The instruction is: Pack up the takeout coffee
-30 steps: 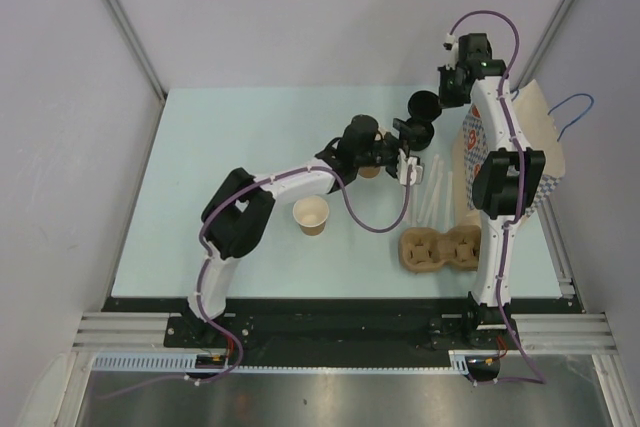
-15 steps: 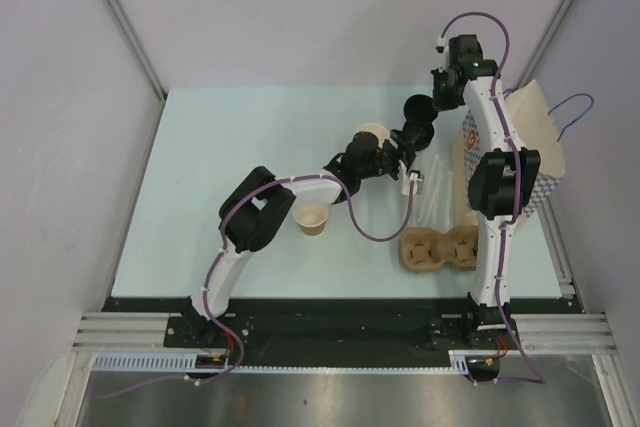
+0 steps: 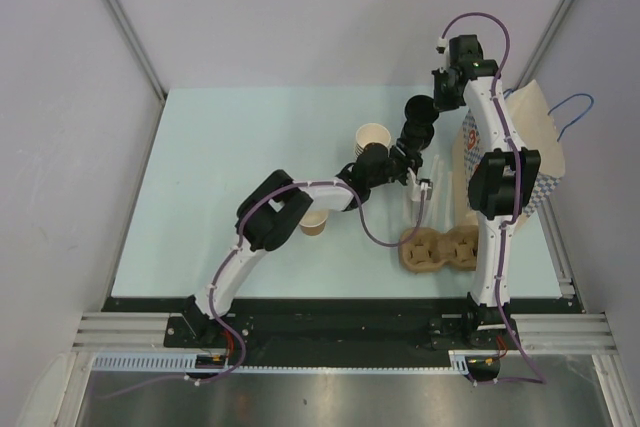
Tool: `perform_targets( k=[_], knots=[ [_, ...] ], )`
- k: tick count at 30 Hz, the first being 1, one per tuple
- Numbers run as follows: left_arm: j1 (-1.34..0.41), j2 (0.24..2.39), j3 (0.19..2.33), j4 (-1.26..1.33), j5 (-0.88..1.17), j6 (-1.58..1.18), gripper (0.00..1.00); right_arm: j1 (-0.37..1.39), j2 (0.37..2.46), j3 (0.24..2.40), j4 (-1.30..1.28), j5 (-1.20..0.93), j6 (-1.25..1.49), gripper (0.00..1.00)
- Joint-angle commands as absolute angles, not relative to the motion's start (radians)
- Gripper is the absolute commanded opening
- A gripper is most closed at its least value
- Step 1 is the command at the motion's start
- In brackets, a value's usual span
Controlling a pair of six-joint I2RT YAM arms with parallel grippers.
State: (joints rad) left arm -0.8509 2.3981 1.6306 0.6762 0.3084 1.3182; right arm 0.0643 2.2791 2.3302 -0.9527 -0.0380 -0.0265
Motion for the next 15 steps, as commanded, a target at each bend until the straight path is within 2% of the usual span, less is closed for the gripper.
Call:
perform_targets(
  k=[1,15],
  knots=[
    [-0.864,2.434,1.715,0.716,0.250,1.338,0.53,0.071,2.229,2.338,-0.957,-0.028,-0.034,0.00],
    [-0.864,2.519,1.828,0.678,0.193,1.345,0.55,0.080,2.237,2.335,-0.963,-0.028,-0.034,0.00]
  ],
)
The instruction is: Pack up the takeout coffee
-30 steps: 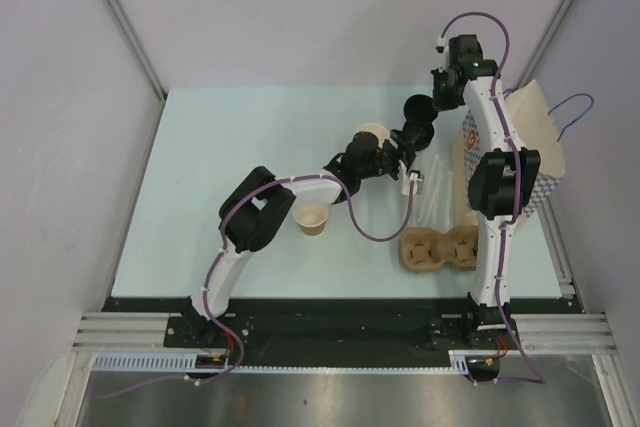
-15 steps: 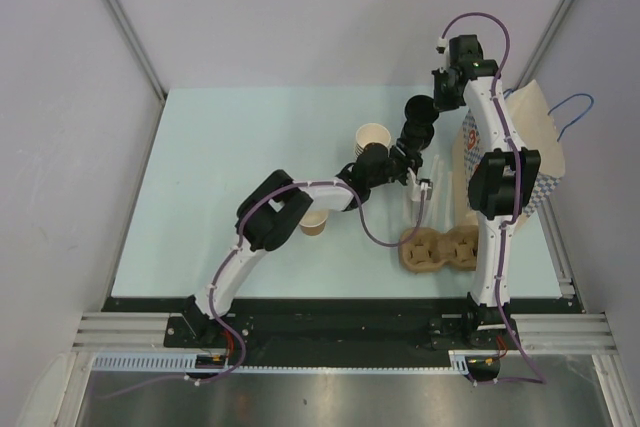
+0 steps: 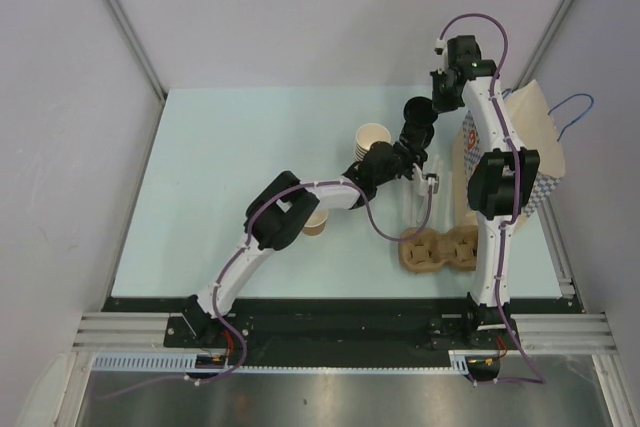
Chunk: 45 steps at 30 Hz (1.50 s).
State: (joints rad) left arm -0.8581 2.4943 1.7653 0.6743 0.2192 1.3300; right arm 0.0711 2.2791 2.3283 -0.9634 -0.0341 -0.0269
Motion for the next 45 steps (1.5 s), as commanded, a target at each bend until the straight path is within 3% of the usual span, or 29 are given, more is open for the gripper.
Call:
perform_targets(
  k=[1,25,37,45],
  knots=[
    [-0.864,2.520,1.835,0.673,0.193,1.342,0.55,0.081,2.237,2.333,-0.965,-0.028,-0.034,0.00],
    [-0.841,2.614,1.997,0.580,0.170,1.318,0.55,0.075,2.250,2.333,-0.965,-0.026,-0.034,0.00],
    [-0.888,2.346,1.648,0.729,0.248,1.305,0.59,0.080,2.209,2.396,-0.939,-0.126,-0.034,0.00],
    [-0.907,2.172,1.545,0.775,0.250,1.301,0.60,0.101,2.109,2.393,-0.916,-0.183,-0.043,0.00]
  ],
)
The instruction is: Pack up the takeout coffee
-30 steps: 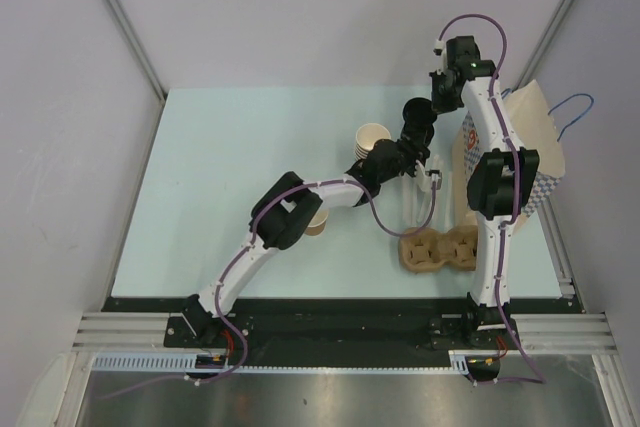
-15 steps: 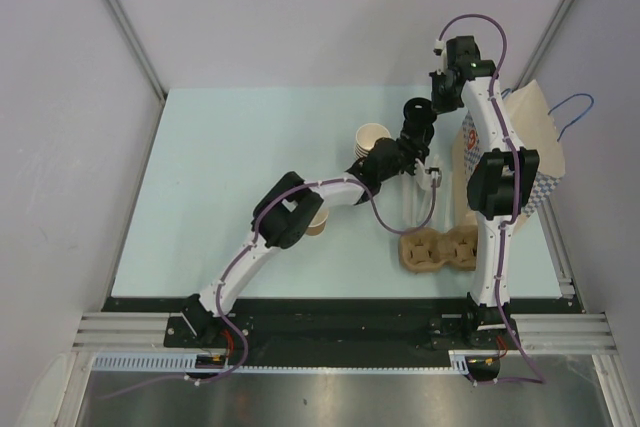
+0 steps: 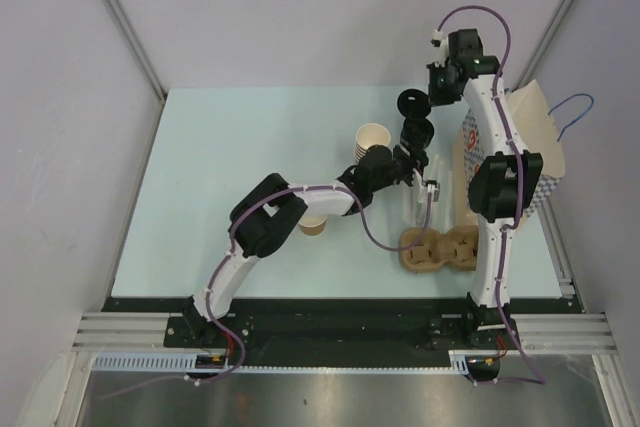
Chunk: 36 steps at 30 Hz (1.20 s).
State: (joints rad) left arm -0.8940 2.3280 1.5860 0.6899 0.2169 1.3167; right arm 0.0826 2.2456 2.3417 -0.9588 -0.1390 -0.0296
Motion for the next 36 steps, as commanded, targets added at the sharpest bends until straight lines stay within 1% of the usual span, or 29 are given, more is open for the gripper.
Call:
perform_targets(
  k=[1,4,6,7,9,10,11,12,13,14,15,16,18,19,20,21,22,23,24,25,26,27,28,29,30,31,32,33,36],
  knots=[
    [-0.911,2.131,1.517,0.781,0.255,1.301,0.61,0.104,2.102,2.391,-0.914,-0.186,-0.043,0.00],
    [-0.933,2.057,1.441,0.791,0.265,1.290,0.62,0.112,2.065,2.388,-0.911,-0.204,-0.046,0.00],
    [-0.946,1.961,1.376,0.787,0.276,1.272,0.63,0.118,2.043,2.384,-0.911,-0.219,-0.049,0.00],
    [-0.951,1.919,1.295,0.779,0.281,1.269,0.63,0.123,2.019,2.379,-0.913,-0.224,-0.049,0.00],
    [-0.962,1.794,1.217,0.762,0.282,1.250,0.64,0.127,1.993,2.370,-0.907,-0.270,-0.052,0.00],
    [-0.963,1.748,1.157,0.706,0.276,1.226,0.65,0.129,1.961,2.361,-0.907,-0.293,-0.055,0.00],
    [-0.966,1.633,1.137,0.649,0.273,1.128,0.66,0.138,1.947,2.352,-0.901,-0.336,-0.064,0.00],
    [-0.954,1.570,1.123,0.574,0.302,1.064,0.67,0.141,1.927,2.341,-0.899,-0.353,-0.071,0.00],
    [-0.940,1.509,1.111,0.385,0.340,0.937,0.69,0.146,1.892,2.318,-0.899,-0.368,-0.078,0.00],
    [-0.921,1.438,1.109,0.298,0.385,0.875,0.71,0.156,1.872,2.303,-0.900,-0.402,-0.080,0.00],
    [-0.872,1.325,1.108,0.226,0.472,0.811,0.72,0.161,1.856,2.287,-0.900,-0.429,-0.080,0.00],
    [-0.849,1.268,1.112,0.104,0.494,0.713,0.73,0.163,1.841,2.246,-0.894,-0.464,-0.077,0.00],
    [-0.790,1.142,1.120,0.013,0.492,0.628,0.75,0.173,1.789,2.205,-0.882,-0.587,-0.072,0.00],
    [-0.761,1.109,1.135,-0.061,0.498,0.541,0.76,0.178,1.772,2.180,-0.865,-0.632,-0.072,0.00],
    [-0.732,1.083,1.147,-0.092,0.512,0.494,0.78,0.181,1.744,2.142,-0.861,-0.728,-0.074,0.00],
    [-0.654,1.056,1.158,-0.113,0.523,0.444,0.79,0.187,1.730,2.120,-0.854,-0.795,-0.074,0.00],
    [-0.611,1.019,1.179,-0.129,0.538,0.323,0.80,0.187,1.723,2.100,-0.833,-0.869,-0.058,0.00],
    [-0.562,1.006,1.195,-0.143,0.561,0.264,0.80,0.187,1.717,2.067,-0.822,-0.997,-0.036,0.00],
    [-0.469,1.000,1.210,-0.165,0.589,0.209,0.81,0.186,1.707,2.045,-0.802,-1.058,0.047,0.00],
    [-0.427,0.983,1.230,-0.167,0.615,0.114,0.81,0.183,1.703,2.013,-0.708,-1.192,0.113,0.00],
    [-0.392,0.971,1.232,-0.160,0.667,0.080,0.82,0.181,1.694,1.958,-0.610,-1.277,0.203,0.00],
    [-0.350,0.957,1.226,-0.129,0.698,0.060,0.82,0.184,1.666,1.807,-0.454,-1.363,0.373,0.00],
    [-0.345,0.937,1.201,-0.109,0.716,0.064,0.82,0.199,1.651,1.687,0.128,-1.453,0.857,0.00],
    [-0.345,0.899,1.180,-0.082,0.735,0.069,0.83,0.210,1.643,1.581,0.533,-1.454,1.219,0.00],
    [-0.345,0.878,1.125,-0.004,0.750,0.066,0.84,0.221,1.676,1.466,0.913,-1.439,1.503,0.00],
    [-0.347,0.862,1.097,0.053,0.768,0.067,0.84,0.248,1.702,1.463,1.344,-1.410,1.856,0.00],
    [-0.359,0.844,1.077,0.092,0.794,0.086,0.84,0.271,1.716,1.466,1.388,-1.410,1.894,0.00],
    [-0.379,0.839,1.050,0.128,0.782,0.121,0.84,0.288,1.717,1.468,1.379,-1.414,1.888,0.00],
    [-0.475,0.838,1.013,0.196,0.709,0.326,0.84,0.347,1.718,1.463,1.391,-1.410,1.922,0.00]
  ],
)
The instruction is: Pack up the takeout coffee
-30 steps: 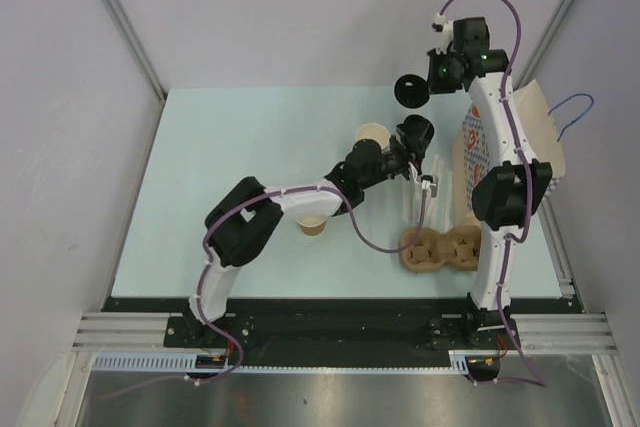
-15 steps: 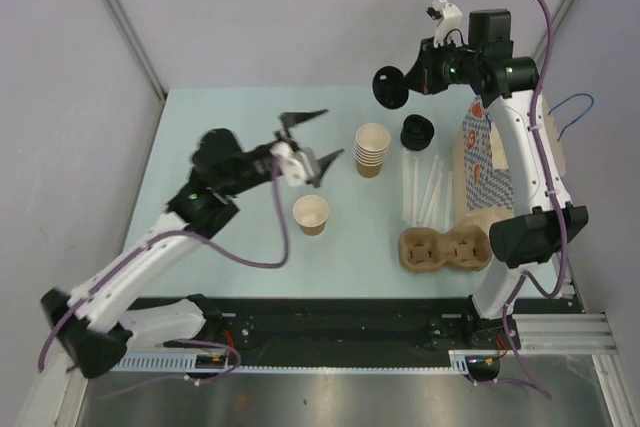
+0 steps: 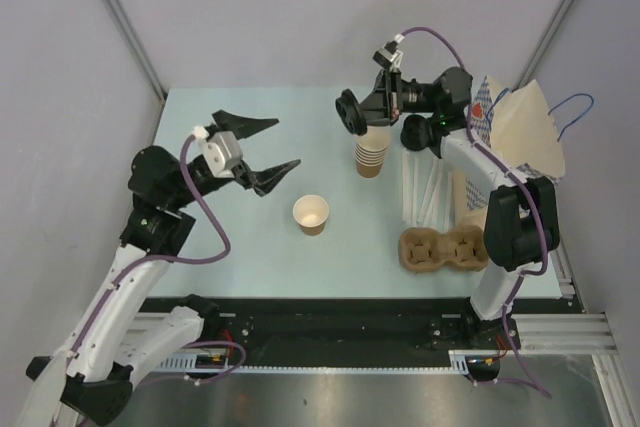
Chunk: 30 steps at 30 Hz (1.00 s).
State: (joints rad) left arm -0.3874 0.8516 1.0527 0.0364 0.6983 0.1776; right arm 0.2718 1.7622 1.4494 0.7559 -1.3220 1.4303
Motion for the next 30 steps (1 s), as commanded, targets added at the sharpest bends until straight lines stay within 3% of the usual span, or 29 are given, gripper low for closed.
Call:
perform_targets(
  k=[1,11,19,30],
  knots=[
    [-0.494,0.841,1.003,0.228,0.703,0.343,0.82,0.369,1.723,1.462,1.419,-1.405,1.966,0.00],
    [-0.584,0.936,1.043,0.443,0.606,0.298,0.59,0.414,1.735,1.453,1.578,-1.348,2.085,0.00],
    [-0.601,0.969,1.055,0.454,0.557,0.216,0.45,0.468,1.752,1.453,1.583,-1.342,2.051,0.00],
    [-0.604,1.002,1.066,0.491,0.564,0.155,0.35,0.479,1.758,1.453,1.582,-1.348,2.051,0.00]
  ],
)
